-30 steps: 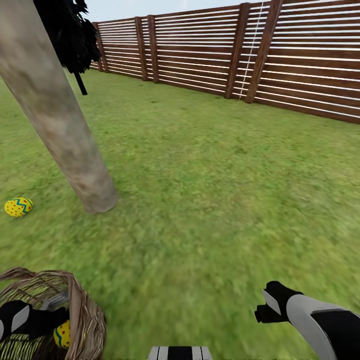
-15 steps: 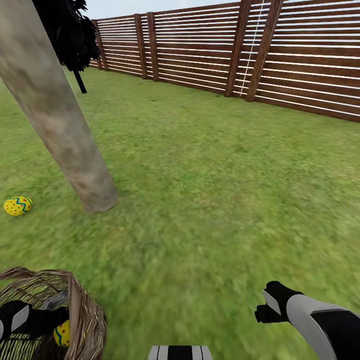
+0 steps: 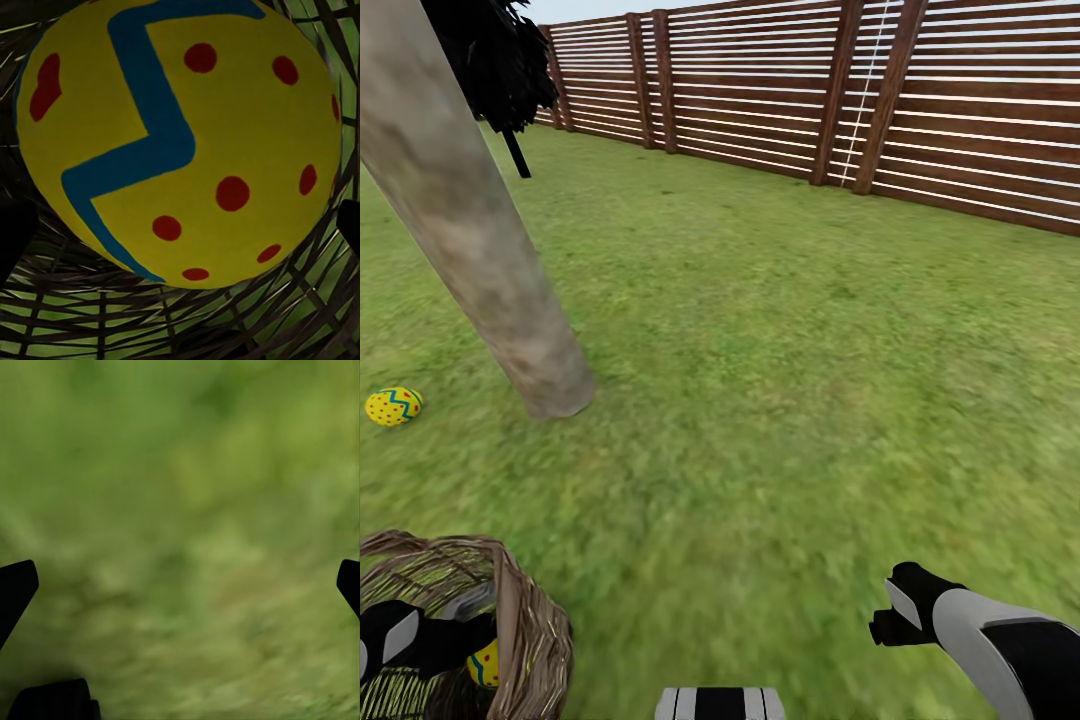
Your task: Take the three Easter eggs out of the wicker basket on the lawn in the garden, then place them on the lawn next to a single tree (choose any tree) so that all three eggs are next to the same tree and none are left in the basket.
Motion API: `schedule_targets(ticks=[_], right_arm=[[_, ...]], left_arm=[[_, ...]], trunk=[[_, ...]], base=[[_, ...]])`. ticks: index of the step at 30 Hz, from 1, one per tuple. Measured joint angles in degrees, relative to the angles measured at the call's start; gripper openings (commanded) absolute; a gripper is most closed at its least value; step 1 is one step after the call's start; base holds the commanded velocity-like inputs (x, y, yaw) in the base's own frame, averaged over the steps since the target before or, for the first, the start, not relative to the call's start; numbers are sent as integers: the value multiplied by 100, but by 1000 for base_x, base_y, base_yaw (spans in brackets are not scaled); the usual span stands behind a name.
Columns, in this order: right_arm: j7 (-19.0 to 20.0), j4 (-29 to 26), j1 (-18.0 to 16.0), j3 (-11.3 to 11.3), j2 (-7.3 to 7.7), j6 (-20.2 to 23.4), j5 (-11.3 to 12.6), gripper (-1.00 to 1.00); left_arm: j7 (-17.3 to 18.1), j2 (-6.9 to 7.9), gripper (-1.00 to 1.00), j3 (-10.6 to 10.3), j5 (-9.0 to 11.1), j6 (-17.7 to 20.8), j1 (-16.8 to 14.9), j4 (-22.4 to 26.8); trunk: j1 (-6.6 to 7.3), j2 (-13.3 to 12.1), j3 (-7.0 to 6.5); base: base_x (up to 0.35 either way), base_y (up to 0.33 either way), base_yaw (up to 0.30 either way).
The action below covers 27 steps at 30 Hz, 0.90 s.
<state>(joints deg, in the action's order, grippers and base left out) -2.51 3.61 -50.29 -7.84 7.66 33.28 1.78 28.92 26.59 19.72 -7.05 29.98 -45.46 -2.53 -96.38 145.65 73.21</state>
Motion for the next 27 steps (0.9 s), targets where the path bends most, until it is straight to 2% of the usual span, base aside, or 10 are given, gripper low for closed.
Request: schedule_targets(ticks=[22, 27], right_arm=[[2, 70, -1, -6, -35, -7, -3, 100], [2, 70, -1, -7, -35, -7, -3, 100]], left_arm=[[0, -23, 100, 0, 0, -3, 0, 0], [0, -32, 100, -7, 0, -8, 0, -7]], trunk=[[0, 0, 0], [-10, 5, 89]], base=[[0, 0, 0], [0, 0, 0]])
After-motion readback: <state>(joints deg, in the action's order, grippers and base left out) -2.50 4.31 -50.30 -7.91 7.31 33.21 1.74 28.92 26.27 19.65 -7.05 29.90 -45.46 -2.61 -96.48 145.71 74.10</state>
